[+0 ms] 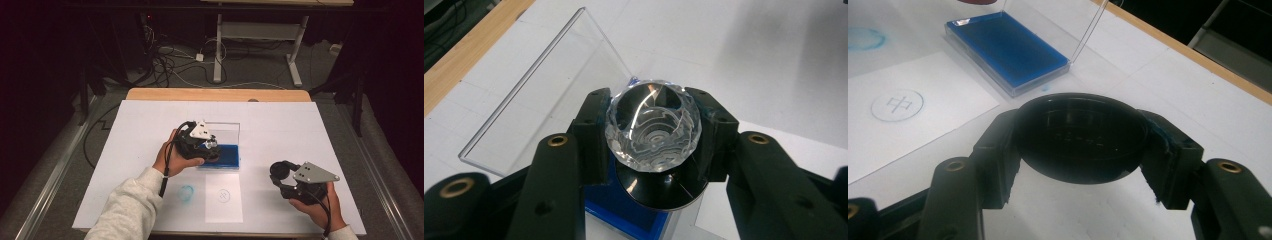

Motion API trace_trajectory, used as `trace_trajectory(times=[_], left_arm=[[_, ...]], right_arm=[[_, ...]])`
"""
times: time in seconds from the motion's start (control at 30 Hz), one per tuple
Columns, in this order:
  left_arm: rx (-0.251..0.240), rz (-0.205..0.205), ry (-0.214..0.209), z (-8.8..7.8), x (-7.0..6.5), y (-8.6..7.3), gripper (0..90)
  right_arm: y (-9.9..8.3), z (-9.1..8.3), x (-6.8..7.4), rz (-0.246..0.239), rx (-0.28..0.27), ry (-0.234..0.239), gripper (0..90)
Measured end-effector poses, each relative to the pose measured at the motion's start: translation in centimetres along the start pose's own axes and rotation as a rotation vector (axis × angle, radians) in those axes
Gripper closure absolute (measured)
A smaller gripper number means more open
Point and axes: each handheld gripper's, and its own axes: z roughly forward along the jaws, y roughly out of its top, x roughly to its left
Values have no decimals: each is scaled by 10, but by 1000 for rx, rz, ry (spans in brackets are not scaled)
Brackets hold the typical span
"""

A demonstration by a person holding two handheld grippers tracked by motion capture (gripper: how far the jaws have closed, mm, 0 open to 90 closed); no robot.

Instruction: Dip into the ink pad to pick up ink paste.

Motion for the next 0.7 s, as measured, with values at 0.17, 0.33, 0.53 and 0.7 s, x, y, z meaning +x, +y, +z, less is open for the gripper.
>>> trace_trajectory(times=[0.17, 0.33, 0.53, 0.7], left_arm=[[19, -14, -12, 5, 2, -2, 549], [28, -16, -23, 10, 2, -2, 549], [54, -15, 1, 19, 5, -4, 548], [66, -36, 11, 23, 11, -9, 548]], right_arm=[[-1, 1, -1, 9, 3, -2, 386], [-1, 2, 1, 5, 4, 6, 386], [-4, 2, 2, 4, 16, 7, 386], [-3, 3, 3, -2, 15, 13, 386]])
